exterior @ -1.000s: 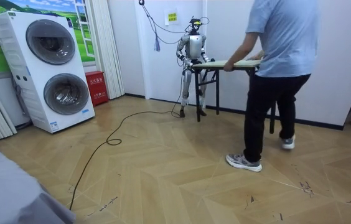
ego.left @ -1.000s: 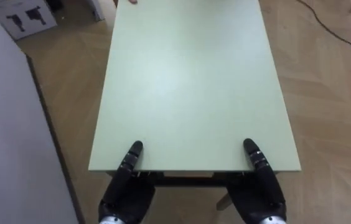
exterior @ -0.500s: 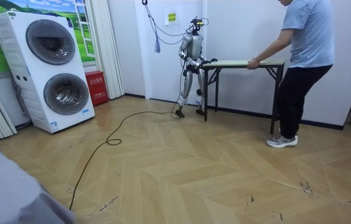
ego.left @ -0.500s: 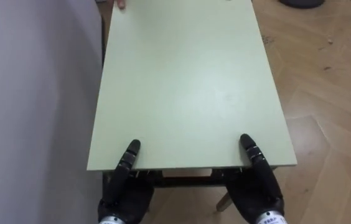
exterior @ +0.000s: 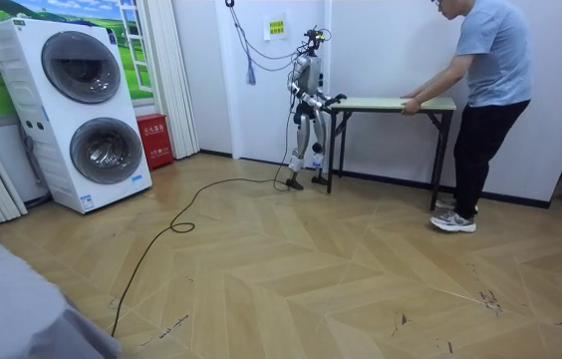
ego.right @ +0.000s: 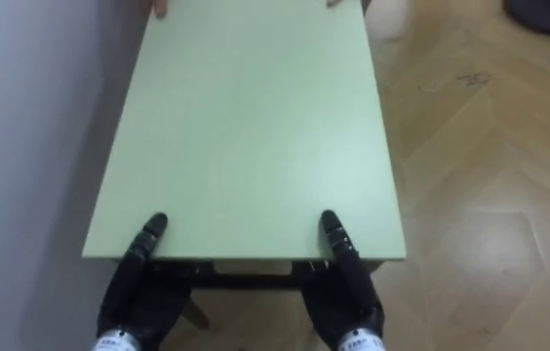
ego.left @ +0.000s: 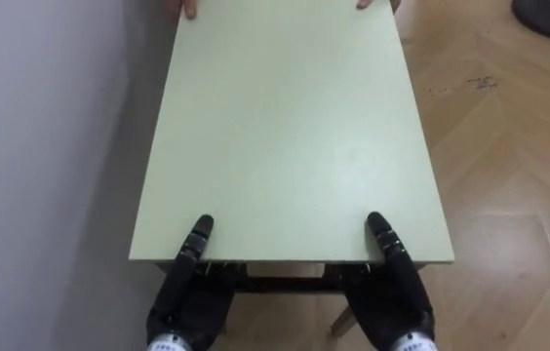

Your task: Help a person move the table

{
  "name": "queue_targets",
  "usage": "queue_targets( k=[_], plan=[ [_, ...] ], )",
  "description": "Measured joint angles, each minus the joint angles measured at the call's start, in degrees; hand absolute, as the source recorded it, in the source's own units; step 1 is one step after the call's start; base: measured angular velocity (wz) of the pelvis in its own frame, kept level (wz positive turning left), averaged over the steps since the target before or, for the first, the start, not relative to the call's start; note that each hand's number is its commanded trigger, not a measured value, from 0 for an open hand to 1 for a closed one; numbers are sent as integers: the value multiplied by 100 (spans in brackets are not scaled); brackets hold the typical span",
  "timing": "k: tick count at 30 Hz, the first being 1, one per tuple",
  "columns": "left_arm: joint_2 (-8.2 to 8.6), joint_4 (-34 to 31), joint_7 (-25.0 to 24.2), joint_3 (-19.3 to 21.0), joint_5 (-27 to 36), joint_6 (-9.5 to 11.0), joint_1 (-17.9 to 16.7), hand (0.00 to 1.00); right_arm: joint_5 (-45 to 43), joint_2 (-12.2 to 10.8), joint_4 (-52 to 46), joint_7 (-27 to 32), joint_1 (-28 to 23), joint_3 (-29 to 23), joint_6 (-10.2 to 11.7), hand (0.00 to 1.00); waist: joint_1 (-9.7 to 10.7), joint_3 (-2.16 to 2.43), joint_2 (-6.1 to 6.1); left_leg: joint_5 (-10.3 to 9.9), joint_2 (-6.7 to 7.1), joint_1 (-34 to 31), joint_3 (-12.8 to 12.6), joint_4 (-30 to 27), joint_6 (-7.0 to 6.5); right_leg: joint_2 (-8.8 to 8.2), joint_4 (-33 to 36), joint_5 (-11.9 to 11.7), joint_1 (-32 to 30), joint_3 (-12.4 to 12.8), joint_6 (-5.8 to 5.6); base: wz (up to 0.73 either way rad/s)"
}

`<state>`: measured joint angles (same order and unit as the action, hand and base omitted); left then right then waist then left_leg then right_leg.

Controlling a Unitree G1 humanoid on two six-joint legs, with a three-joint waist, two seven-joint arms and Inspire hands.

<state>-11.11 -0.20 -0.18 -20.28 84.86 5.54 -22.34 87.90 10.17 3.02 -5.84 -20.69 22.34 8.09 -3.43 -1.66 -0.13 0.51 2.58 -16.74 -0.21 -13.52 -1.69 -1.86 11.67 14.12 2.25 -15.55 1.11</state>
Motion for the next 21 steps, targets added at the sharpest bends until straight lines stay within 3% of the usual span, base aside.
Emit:
queue_targets(
  k=[5, 10, 13, 21],
  plan=[
    [17, 0, 71, -6, -5, -111, -2, 100, 10, 73, 0, 17, 6, -111, -125, 100, -6, 2, -1, -50, 48, -3, -79, 20, -70, -27, 8, 2, -21, 107, -3, 0],
    [37, 18, 98, -22, -60, -112, 3, 100, 0, 90, 17, 18, 5, -115, -110, 100, 38, 2, -2, -111, 125, 47, -166, 23, -159, -122, 10, 15, 10, 141, -46, -4],
    [40, 98, 98, -30, -69, -139, 3, 100, 2, 69, 88, 18, -32, -115, -118, 100, 41, 0, 2, -166, 116, 206, -233, 30, -217, -174, 101, 1, 94, 207, -132, -8],
    [41, 231, 76, -80, -74, -187, 1, 100, -25, 90, 184, -5, -47, -136, -114, 100, -14, -6, 17, -267, 140, 270, -445, 24, -331, -268, 95, -11, 86, 408, -174, -13]
  ],
)
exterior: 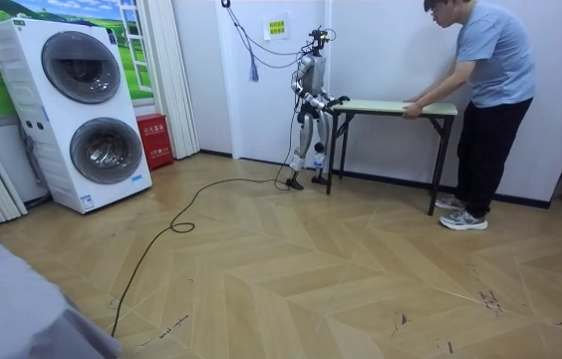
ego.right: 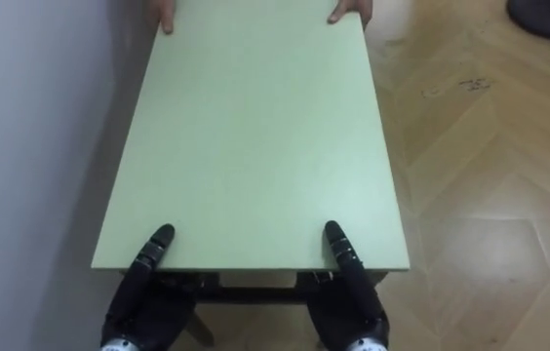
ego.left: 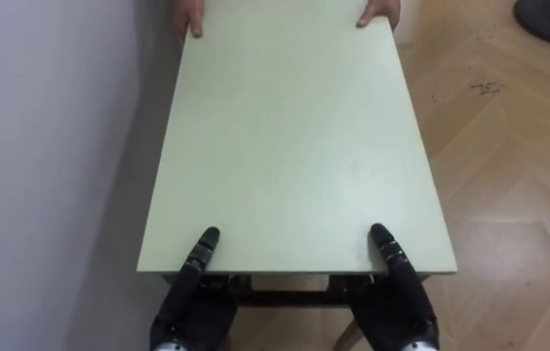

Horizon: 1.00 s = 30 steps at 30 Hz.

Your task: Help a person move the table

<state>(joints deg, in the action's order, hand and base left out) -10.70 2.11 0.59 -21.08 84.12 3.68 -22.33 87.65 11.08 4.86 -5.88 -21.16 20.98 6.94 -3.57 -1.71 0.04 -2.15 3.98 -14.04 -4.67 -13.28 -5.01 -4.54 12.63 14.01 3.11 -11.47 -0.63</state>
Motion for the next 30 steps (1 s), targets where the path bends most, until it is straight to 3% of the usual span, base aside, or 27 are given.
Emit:
queue_targets(
  k=[5, 10, 16, 18, 20, 22, 23, 24, 25, 26, 30],
  plan=[
    [1, 505, -187, -53, 0, 26, 59, 100, -212, -36, 407, -135, 90, 34, 5, 100, 4, 3, 36, -14, 43, 29, -2, 1, -25, -51, -1, 33, 10, 26, -81, -7],
    [5, 632, -308, -48, -70, 33, 64, 100, -250, -78, 443, -144, 83, 33, 3, 100, 3, 6, 59, -9, 52, 40, -2, 11, -32, -52, 0, 33, 10, 49, -82, 0],
    [42, 1069, -803, -43, -159, 80, 91, 100, -480, -229, 610, -275, 76, 27, -1, 100, 13, 20, 74, -9, 63, 124, -56, 67, -30, -59, 0, 33, 46, 43, -82, -4],
    [76, 1327, -1014, -42, -214, 86, 189, 91, -486, -241, 671, -303, 85, 18, -5, 100, 15, 29, 85, -10, 66, 158, -74, 66, -28, -58, -6, 33, 91, 34, -82, 0],
    [107, 1516, -1138, -27, -270, 85, 260, 67, -486, -263, 770, -347, 116, 11, -12, 100, 12, 53, 88, -11, 62, 179, -76, 67, -27, -56, 2, 33, 98, 31, -82, 0],
    [120, 1597, -1210, 1, -285, 72, 283, 53, -486, -277, 813, -353, 147, -2, -42, 52, 9, 56, 89, -11, 58, 187, -75, 65, -27, -55, 2, 33, 101, 21, -82, -2],
    [119, 1665, -1291, 46, -372, 43, 290, 49, -487, -285, 835, -353, 166, -2, -57, 11, 9, 56, 88, -11, 58, 195, -72, 66, -27, -55, 1, 33, 113, 13, -82, -5],
    [104, 1770, -1389, 59, -646, 45, 312, 35, -486, -288, 877, -353, 195, -6, -60, 0, 11, 55, 87, -11, 61, 221, -66, 66, -27, -58, -2, 33, 144, 13, -82, -3],
    [81, 1816, -1415, 59, -805, 43, 328, 10, -486, -287, 910, -353, 209, -13, -64, 0, 13, 53, 85, -12, 64, 245, -66, 67, -28, -59, -4, 31, 174, 13, -84, 0],
    [43, 1913, -1469, 61, -1181, 45, 368, 0, -488, -283, 979, -372, 233, -14, -71, 0, 13, 53, 84, -17, 60, 288, -64, 70, -23, -59, -12, 31, 196, 18, -85, 0],
    [-29, 1962, -1480, 66, -2236, 39, 473, 0, -781, -147, 1074, -854, 204, 22, -80, 0, 13, 56, 81, -29, 40, 298, -108, 97, 5, -57, -61, 34, 198, 18, -90, -7]
  ],
)
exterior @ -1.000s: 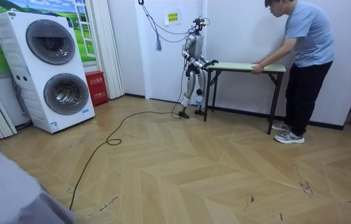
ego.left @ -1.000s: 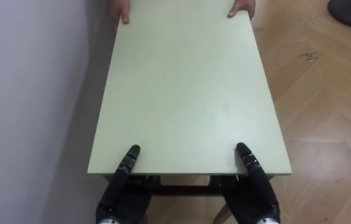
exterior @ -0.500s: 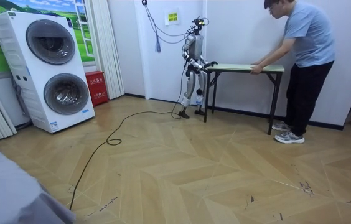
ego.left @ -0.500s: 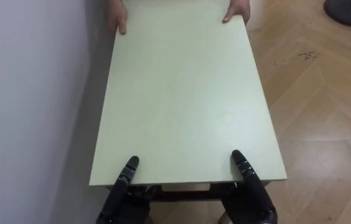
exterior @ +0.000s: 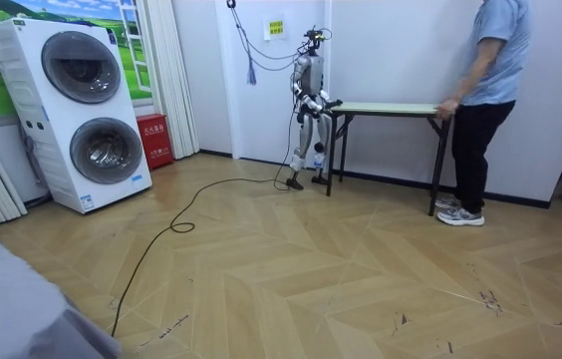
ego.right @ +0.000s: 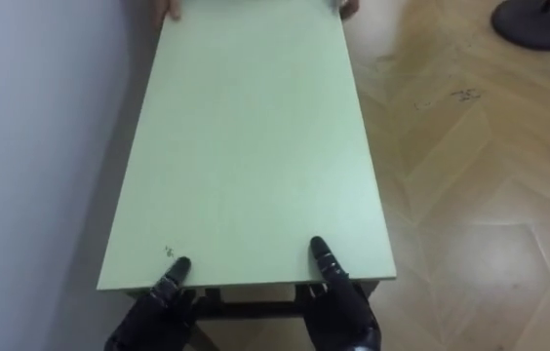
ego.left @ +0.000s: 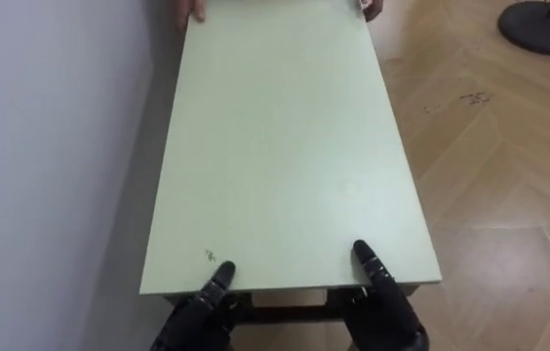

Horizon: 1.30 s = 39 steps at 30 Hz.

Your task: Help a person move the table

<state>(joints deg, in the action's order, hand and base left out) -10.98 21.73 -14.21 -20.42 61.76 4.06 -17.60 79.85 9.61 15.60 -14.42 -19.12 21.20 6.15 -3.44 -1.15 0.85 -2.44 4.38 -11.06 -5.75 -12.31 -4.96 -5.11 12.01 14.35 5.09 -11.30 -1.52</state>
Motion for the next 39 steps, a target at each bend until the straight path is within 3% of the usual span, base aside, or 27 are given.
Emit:
queue_targets(
  k=[3, 9, 11, 13, 17, 25, 32, 39],
  plan=[
    [30, 12, -21, -25, -350, -126, -2, 0, -145, 34, 0, -152, -9, 18, -11, 0, 1, 4, -11, 11, -17, 7, -32, -4, 17, 7, -29, 1, -1, -4, -2, -22],
    [92, 28, -109, -31, -353, -245, 44, 0, -137, 142, -7, -601, -16, 136, -214, 0, 36, 26, -28, 44, -72, -11, -52, -42, 66, 47, -44, 15, -10, -33, -16, -7],
    [89, 48, -175, -30, -282, -276, 46, 0, -115, 159, -9, -764, -14, 135, -262, 0, 19, 88, -72, 58, -69, -12, -61, -46, 68, 50, -111, 53, 2, -35, 24, 0],
    [84, 103, -201, -25, -271, -290, 53, 0, -83, 171, -9, -869, 0, 130, -272, 0, 8, 106, -86, 61, -69, -6, -62, -50, 67, 55, -127, 53, 20, -35, 24, 0],
    [73, 227, -221, -13, -272, -340, 54, 0, -70, 166, -9, -1016, 9, 126, -447, 0, 8, 90, -117, 62, -66, 6, -53, -48, 62, 55, -135, 53, 33, -26, 24, 0],
    [72, 282, -223, -18, -287, -371, 80, 0, -177, 200, -8, -1079, 9, 120, -503, 0, 43, 56, -116, 66, -59, 5, -53, -31, 57, 55, -151, 66, 34, -36, 22, 0],
    [19, 553, -230, -24, -1277, -382, 138, 0, -1176, 259, 372, -1120, 41, 52, -588, 0, 167, 32, -154, 60, -39, -11, -20, -49, 67, 54, -225, 61, 92, -123, 28, 5],
    [-152, 978, -222, 9, -1683, -375, 177, 0, -2670, 421, 1314, -1125, 216, -84, -622, 0, 171, 42, -144, 40, -38, -23, -25, -50, 86, 53, -232, 61, 91, -155, 27, 1]
  ],
)
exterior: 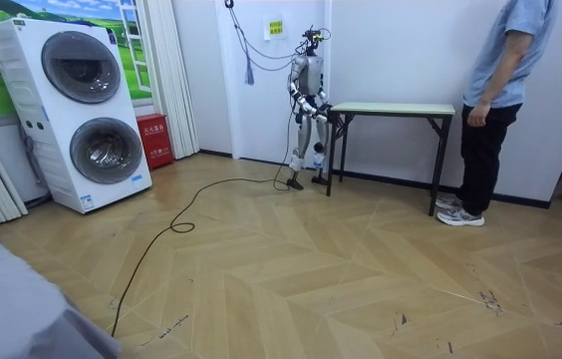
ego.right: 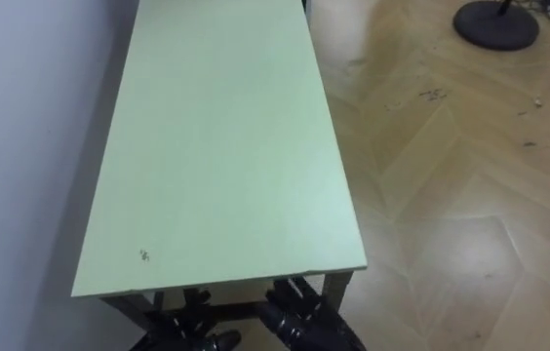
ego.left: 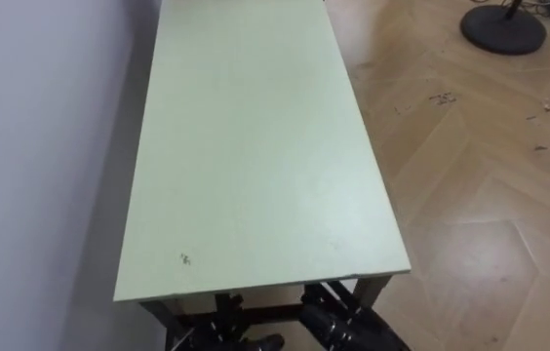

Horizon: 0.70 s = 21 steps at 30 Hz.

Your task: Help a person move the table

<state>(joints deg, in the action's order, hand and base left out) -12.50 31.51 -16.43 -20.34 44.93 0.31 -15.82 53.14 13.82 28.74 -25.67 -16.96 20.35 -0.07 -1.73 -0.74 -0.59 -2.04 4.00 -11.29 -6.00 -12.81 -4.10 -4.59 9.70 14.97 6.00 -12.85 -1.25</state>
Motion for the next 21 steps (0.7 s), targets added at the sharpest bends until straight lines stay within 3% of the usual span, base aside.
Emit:
queue_targets(
  k=[5, 8, 11, 16, 21],
  plan=[
    [38, 634, 141, 11, -319, 40, 245, 0, -1155, 96, 827, 267, 137, 28, -36, 0, -24, 4, -29, -4, -6, 39, 4, 34, 7, 0, 101, -5, -4, -30, 1, 0],
    [45, 1075, 299, 123, -535, 135, 384, 0, -1617, 15, 1251, 422, 241, -20, -24, 0, -8, 16, -80, 6, -14, 124, -9, 113, 26, 1, 102, -13, 23, -31, 4, -11],
    [75, 1346, 501, 248, -643, 160, 447, 0, -1661, -28, 1695, 660, 339, -134, -26, 0, -9, 16, -101, -8, -20, 149, -7, 107, 52, -8, 106, -17, 55, -170, 8, -1],
    [85, 1766, 774, 353, -723, 148, 471, 0, -1664, -64, 2437, 1045, 446, -164, -131, 0, -25, 28, -84, -3, -18, 154, -5, 100, 51, -13, 92, -17, 55, -170, 10, 0],
    [149, 2170, 1141, 577, -725, 146, 293, 0, -1653, -253, 3127, 1369, 511, -428, -132, 0, -24, 28, -115, 23, -12, 168, -15, 111, 31, -11, -15, -12, 89, -166, 11, 0]
  ],
)
